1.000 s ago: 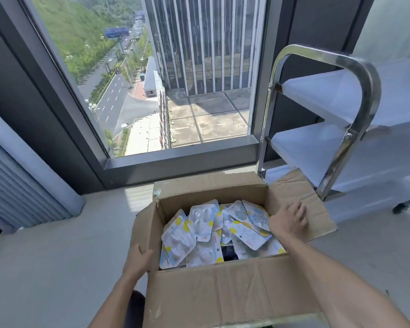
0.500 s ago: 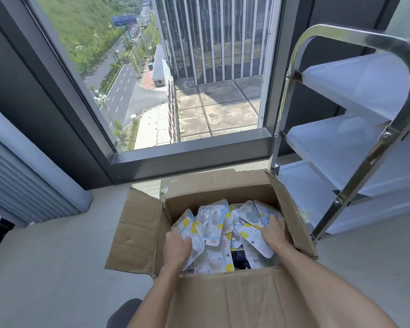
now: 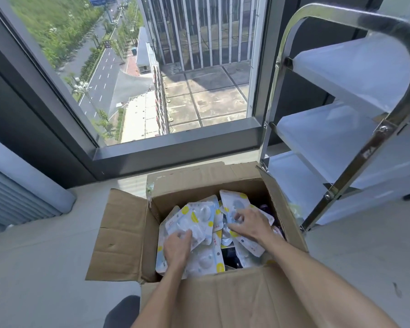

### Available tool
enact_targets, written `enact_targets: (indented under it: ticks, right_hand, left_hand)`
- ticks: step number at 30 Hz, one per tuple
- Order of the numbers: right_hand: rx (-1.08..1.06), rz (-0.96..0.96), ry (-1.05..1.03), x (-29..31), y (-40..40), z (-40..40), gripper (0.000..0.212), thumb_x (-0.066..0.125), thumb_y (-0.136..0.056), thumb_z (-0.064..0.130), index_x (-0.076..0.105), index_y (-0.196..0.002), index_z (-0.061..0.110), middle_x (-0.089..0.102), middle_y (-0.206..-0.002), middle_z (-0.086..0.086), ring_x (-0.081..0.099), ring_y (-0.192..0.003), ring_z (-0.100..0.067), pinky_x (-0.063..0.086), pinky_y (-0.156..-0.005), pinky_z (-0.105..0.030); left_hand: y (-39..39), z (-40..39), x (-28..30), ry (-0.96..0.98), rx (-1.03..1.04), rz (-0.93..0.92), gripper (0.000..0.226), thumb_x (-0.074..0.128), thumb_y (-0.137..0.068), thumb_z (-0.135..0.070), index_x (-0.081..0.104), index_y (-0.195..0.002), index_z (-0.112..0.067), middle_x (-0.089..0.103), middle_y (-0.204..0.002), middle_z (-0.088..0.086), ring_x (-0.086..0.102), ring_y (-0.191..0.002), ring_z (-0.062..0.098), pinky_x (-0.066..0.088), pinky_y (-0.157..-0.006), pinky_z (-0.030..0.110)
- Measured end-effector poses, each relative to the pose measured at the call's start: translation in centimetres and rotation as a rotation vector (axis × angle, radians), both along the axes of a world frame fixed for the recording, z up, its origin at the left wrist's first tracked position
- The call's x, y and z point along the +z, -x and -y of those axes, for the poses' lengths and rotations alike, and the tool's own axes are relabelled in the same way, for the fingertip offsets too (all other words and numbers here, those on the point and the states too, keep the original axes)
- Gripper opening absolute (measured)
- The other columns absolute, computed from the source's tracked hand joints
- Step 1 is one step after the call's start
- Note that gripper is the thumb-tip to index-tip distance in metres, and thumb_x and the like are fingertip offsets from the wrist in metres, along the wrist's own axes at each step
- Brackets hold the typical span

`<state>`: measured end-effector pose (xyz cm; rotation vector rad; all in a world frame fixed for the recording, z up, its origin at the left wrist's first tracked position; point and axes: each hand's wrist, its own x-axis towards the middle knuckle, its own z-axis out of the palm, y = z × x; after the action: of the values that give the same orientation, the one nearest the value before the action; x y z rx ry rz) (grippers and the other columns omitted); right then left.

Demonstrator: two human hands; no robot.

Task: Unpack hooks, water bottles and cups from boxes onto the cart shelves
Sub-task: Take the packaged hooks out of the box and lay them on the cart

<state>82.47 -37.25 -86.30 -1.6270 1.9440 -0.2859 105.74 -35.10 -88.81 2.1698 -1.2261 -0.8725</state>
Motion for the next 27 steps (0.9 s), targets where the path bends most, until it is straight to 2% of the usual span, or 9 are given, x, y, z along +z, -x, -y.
enact_targets:
  ticks: [2,3,6,9,12,14,19,23,27]
  right_hand:
    - [-0.02,0.051,-0.034,0.0,-1.1,-0.3,0.05,0.056,-0.078,0.062,0.041,-0.052,0.022,0.037,-0.054,0.006,0.038,-0.052,-0.015,0.028,-0.052,-0.03]
    - [-0.063,0.033,-0.054,0.1,-1.6,-0.6,0.045,0.057,-0.081,0.057,0.043,-0.056,0.022,0.042,-0.058,0.005,0.043,-0.056,-0.016,0.032,-0.054,-0.031]
    - [-0.111,-0.131,-0.072,0.0,-2.8,-1.9,0.01,0.059,-0.084,0.025,0.059,-0.085,0.015,0.059,-0.103,-0.009,0.057,-0.097,-0.028,0.044,-0.076,-0.031]
    - [-0.151,-0.169,-0.069,0.1,-3.7,-3.5,0.022,0.054,-0.084,0.01,0.064,-0.102,0.004,0.06,-0.112,-0.015,0.059,-0.102,-0.029,0.043,-0.075,-0.027]
    - [-0.193,-0.164,-0.076,0.5,-4.3,-4.5,0.021,0.054,-0.085,0.007,0.064,-0.102,0.003,0.062,-0.11,-0.014,0.062,-0.1,-0.028,0.04,-0.068,-0.026]
    - [-0.211,-0.175,-0.078,0.4,-4.7,-5.0,0.022,0.054,-0.087,0.007,0.062,-0.107,0.005,0.061,-0.112,-0.013,0.06,-0.104,-0.026,0.041,-0.07,-0.026]
    - [-0.233,-0.314,-0.105,0.2,-5.8,-4.6,0.029,0.045,-0.096,0.008,0.06,-0.12,0.012,0.052,-0.128,-0.011,0.05,-0.12,-0.024,0.042,-0.097,-0.029]
    - [-0.31,-0.169,-0.16,6.5,-7.1,-3.9,0.023,0.049,-0.093,0.012,0.066,-0.109,0.01,0.062,-0.118,-0.011,0.056,-0.113,-0.027,0.05,-0.088,-0.035]
    - [-0.379,-0.035,-0.126,19.7,-6.8,-1.5,0.025,0.049,-0.091,0.014,0.069,-0.107,0.011,0.067,-0.113,-0.011,0.064,-0.106,-0.031,0.052,-0.084,-0.035]
  left_hand:
    - [1.0,-0.3,0.3,0.046,-0.07,-0.015,0.028,0.062,-0.084,-0.034,0.064,-0.062,-0.017,0.06,-0.07,0.002,0.057,-0.073,0.02,0.035,-0.056,0.029]
    - [1.3,-0.6,0.4,0.049,-0.095,-0.017,0.023,0.063,-0.084,-0.035,0.069,-0.067,-0.021,0.064,-0.079,0.0,0.058,-0.079,0.018,0.037,-0.059,0.028]
    - [1.4,-1.8,0.4,0.009,-0.113,-0.04,0.014,0.063,-0.085,-0.031,0.073,-0.081,-0.021,0.067,-0.097,0.0,0.057,-0.093,0.016,0.039,-0.071,0.029]
    - [0.5,-3.1,0.7,-0.065,-0.122,-0.011,0.022,0.056,-0.086,-0.015,0.071,-0.101,-0.019,0.069,-0.106,0.004,0.061,-0.098,0.023,0.04,-0.071,0.028]
    - [-0.1,-3.6,0.9,-0.114,-0.1,0.04,0.022,0.051,-0.087,-0.01,0.065,-0.104,-0.009,0.066,-0.107,0.013,0.061,-0.1,0.032,0.047,-0.078,0.035]
    - [-0.1,-3.4,0.5,-0.153,-0.101,0.047,0.022,0.051,-0.09,-0.015,0.062,-0.108,-0.008,0.064,-0.111,0.014,0.06,-0.104,0.032,0.046,-0.077,0.033]
    - [-1.0,-0.8,0.3,-0.231,-0.076,0.112,0.032,0.052,-0.096,-0.018,0.062,-0.122,-0.002,0.063,-0.125,0.017,0.059,-0.119,0.031,0.047,-0.089,0.03]
    - [-2.6,0.3,7.9,-0.192,0.053,0.063,0.029,0.061,-0.087,-0.005,0.064,-0.115,0.001,0.064,-0.119,0.025,0.06,-0.113,0.039,0.047,-0.09,0.037]
    - [-1.7,2.4,21.6,-0.035,0.06,0.063,0.019,0.055,-0.085,0.003,0.066,-0.101,0.002,0.065,-0.102,0.024,0.061,-0.103,0.041,0.05,-0.081,0.035]
